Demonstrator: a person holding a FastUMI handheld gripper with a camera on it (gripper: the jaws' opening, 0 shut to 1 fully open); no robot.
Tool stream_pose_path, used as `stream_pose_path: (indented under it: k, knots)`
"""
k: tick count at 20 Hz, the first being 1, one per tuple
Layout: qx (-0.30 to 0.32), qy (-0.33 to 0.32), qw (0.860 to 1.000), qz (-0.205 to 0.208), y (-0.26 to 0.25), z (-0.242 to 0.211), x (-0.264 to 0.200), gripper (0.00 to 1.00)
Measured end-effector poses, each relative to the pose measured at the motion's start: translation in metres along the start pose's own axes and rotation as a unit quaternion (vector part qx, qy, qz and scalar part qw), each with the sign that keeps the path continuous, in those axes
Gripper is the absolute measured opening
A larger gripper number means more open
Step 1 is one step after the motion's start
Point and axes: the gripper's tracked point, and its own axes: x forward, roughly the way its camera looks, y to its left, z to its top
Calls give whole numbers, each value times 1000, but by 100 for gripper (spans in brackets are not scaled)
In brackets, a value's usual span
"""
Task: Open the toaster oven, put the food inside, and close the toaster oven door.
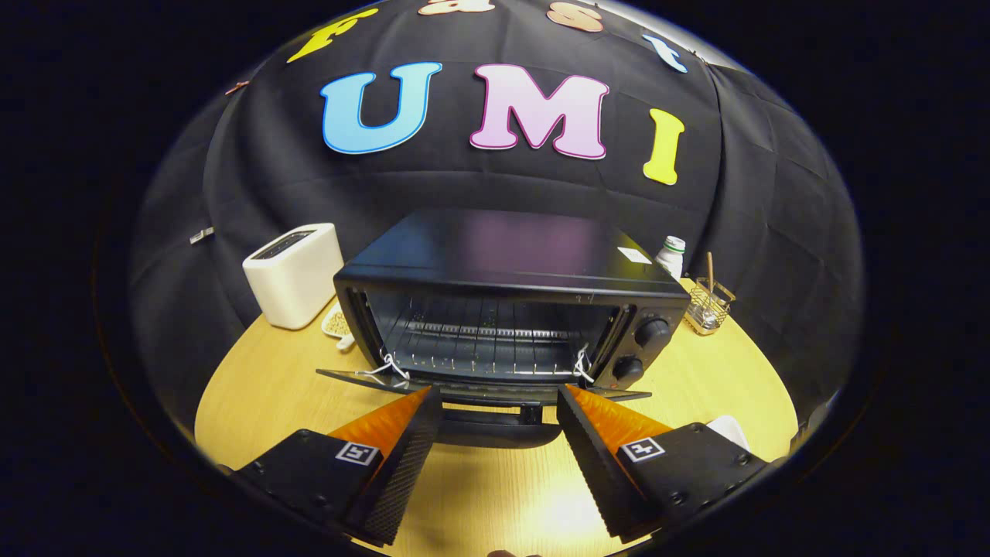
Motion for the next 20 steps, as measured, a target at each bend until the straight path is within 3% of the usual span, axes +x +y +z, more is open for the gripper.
stream_pose_path:
  k: [8, 13, 20]
  knots:
    - [-49, 147, 987, 28, 3, -120, -5, 99]
    - [-66, 128, 988, 54, -3, -108, -33, 99]
    - [-61, 113, 991, 36, -85, -89, -79, 99]
